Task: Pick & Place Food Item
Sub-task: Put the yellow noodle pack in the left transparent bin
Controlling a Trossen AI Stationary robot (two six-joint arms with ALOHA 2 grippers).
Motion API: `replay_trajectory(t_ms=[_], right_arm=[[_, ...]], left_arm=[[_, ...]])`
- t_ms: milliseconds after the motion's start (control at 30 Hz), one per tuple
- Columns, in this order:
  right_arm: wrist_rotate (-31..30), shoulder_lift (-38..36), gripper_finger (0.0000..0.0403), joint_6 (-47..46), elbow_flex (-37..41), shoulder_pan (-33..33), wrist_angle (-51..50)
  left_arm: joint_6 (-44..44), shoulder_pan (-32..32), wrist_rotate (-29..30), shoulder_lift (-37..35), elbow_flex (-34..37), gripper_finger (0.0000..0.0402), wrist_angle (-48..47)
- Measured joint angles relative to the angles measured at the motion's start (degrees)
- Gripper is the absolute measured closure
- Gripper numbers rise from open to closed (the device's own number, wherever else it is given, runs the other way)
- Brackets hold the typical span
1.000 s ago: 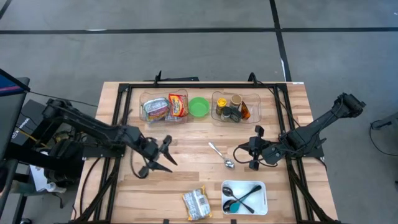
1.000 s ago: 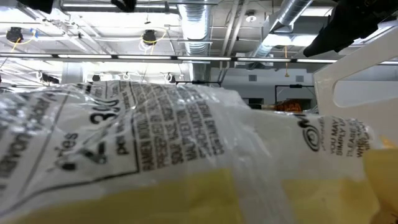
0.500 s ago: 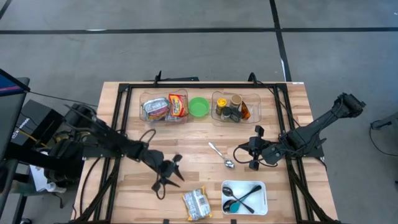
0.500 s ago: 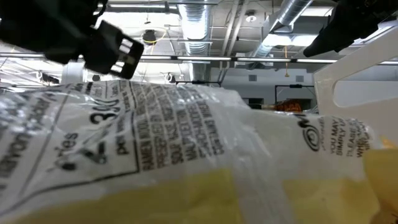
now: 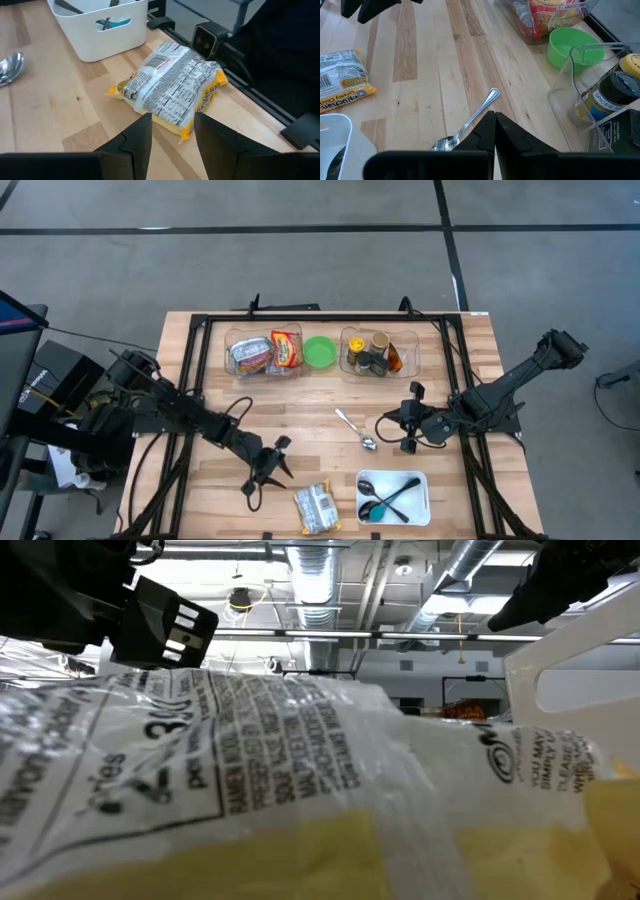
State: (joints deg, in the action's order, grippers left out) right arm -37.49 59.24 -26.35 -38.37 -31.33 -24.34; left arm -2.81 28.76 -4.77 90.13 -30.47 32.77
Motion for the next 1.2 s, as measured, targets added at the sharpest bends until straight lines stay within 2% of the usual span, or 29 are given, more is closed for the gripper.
replay_trajectory(t_ms=[133, 400, 667, 833, 1200], right_arm=[[0.0, 0.0, 0.0402, 0.0, 0.0, 0.0, 0.0], [0.0, 0.0, 0.0402, 0.0, 0.0, 0.0, 0.0], [0.0, 0.0, 0.0402, -0.1, 0.0, 0.0, 0.0], [0.0, 0.0, 0.0402, -0.2, 0.0, 0.0, 0.0], [0.0, 0.0, 0.0402, -0.2, 0.0, 0.0, 0.0]], left_arm=[[0.0, 0.6, 1.8, 0.0, -3.7, 0.0260, -4.6], [-1.9, 1.7, 6.0, 1.0, -13.4, 0.0261, -22.1], [-4.9, 3.7, 6.0, 7.6, -19.4, 0.0270, -27.6], [-4.3, 3.6, 6.1, 8.3, -20.2, 0.0267, -28.9], [-0.9, 3.8, 6.0, 8.3, -20.2, 0.0221, -28.9]])
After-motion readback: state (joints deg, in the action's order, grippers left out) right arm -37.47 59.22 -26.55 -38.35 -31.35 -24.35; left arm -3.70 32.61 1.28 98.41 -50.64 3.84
